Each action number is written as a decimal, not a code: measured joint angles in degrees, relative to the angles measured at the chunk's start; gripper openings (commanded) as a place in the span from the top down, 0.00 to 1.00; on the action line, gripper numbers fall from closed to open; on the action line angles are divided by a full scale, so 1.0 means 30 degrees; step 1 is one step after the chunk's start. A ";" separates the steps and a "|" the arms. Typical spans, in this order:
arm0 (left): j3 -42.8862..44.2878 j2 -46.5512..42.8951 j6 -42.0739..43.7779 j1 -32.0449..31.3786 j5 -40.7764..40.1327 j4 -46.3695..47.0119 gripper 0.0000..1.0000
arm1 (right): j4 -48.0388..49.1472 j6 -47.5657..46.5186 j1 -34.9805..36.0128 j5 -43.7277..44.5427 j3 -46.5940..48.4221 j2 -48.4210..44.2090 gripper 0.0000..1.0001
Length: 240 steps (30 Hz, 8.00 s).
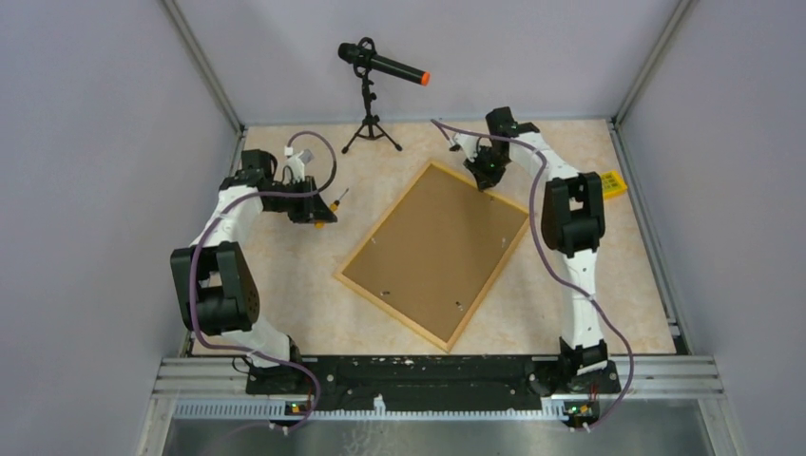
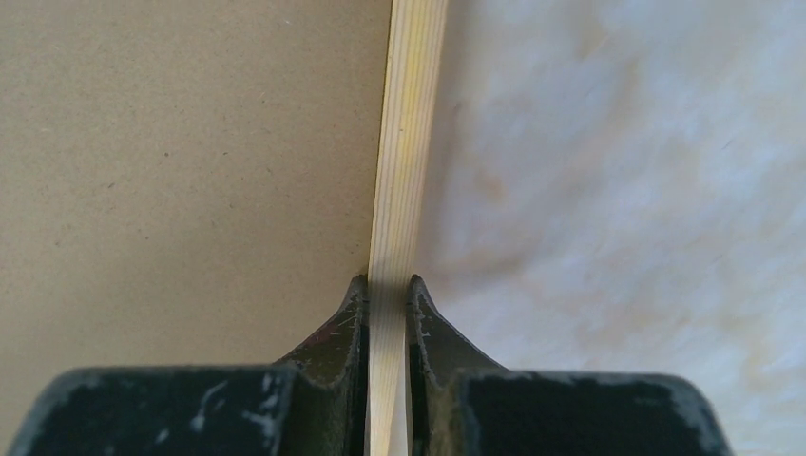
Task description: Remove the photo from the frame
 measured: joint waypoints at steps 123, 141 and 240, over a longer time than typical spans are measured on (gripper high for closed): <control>0.0248 0.2106 0.7599 -0.8918 -1.3129 -0.4852 1.00 | 0.3351 1.7172 -0.2805 0.4153 -0.6178 -0.3475 1.00; 0.0903 0.2951 0.8189 -1.0863 -1.4848 -0.4896 1.00 | 0.3359 1.7172 -0.2805 0.4138 -0.6186 -0.3475 1.00; 0.1851 -0.0415 -0.6878 -0.4328 0.6849 0.3810 0.15 | 1.2458 0.5865 0.8269 -0.0495 -1.3289 -1.4579 1.00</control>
